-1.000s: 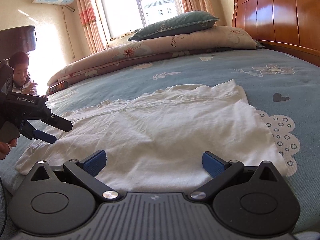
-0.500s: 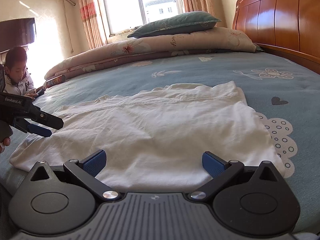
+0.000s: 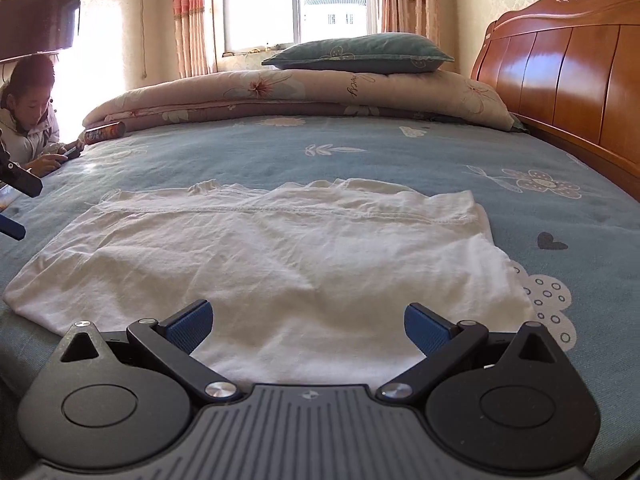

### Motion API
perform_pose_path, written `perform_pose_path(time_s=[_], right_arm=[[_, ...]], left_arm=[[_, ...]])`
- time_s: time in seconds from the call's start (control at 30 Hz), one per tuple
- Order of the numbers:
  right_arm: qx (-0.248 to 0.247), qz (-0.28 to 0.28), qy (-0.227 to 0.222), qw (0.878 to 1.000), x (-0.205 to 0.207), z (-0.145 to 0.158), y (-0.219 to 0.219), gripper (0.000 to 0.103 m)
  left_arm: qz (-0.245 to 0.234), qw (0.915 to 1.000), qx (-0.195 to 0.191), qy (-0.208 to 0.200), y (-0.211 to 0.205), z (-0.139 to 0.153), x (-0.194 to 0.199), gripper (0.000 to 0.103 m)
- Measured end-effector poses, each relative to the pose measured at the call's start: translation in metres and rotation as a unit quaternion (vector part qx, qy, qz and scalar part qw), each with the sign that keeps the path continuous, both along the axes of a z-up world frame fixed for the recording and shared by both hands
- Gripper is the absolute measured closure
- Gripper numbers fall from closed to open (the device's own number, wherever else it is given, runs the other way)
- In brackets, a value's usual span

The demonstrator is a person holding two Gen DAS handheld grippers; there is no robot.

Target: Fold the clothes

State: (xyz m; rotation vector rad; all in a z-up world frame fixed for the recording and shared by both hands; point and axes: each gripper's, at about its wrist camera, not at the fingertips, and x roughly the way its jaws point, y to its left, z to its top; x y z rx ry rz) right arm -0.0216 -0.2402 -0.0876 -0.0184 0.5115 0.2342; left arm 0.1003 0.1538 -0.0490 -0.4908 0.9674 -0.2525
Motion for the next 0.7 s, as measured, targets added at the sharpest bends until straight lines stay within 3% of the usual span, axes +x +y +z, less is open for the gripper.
perform_pose_path(time_s=[0.13,0.23,0.37,0.53,0.7], right_arm=[[-0.051,0.084,-0.029,0.995,0.0,0.028,0.049,0.0],[-0.111,0.148,-0.045,0.982,-0.001,0.035,0.094,0.0],[-0.2,0.228,-0.07,0.95,-0.009,0.03,0.156,0.0],[-0.304,0.303,-0.106,0.897,-0.023,0.015,0.224,0.0],[-0.341,0.338,-0.091,0.872,-0.027,0.001,0.259,0.0]], left_arm=[[0.014,0.9995,-0.023,0.018,0.014,-0.011,-0.009,0.001],[0.021,0.9989,-0.037,0.018,0.021,-0.014,-0.014,0.001],[0.036,0.9965,-0.073,0.02,0.034,-0.015,-0.022,0.001],[0.052,0.9906,-0.121,0.034,0.045,-0.025,-0.033,0.001],[0.05,0.9873,-0.143,0.046,0.047,-0.034,-0.036,0.001]])
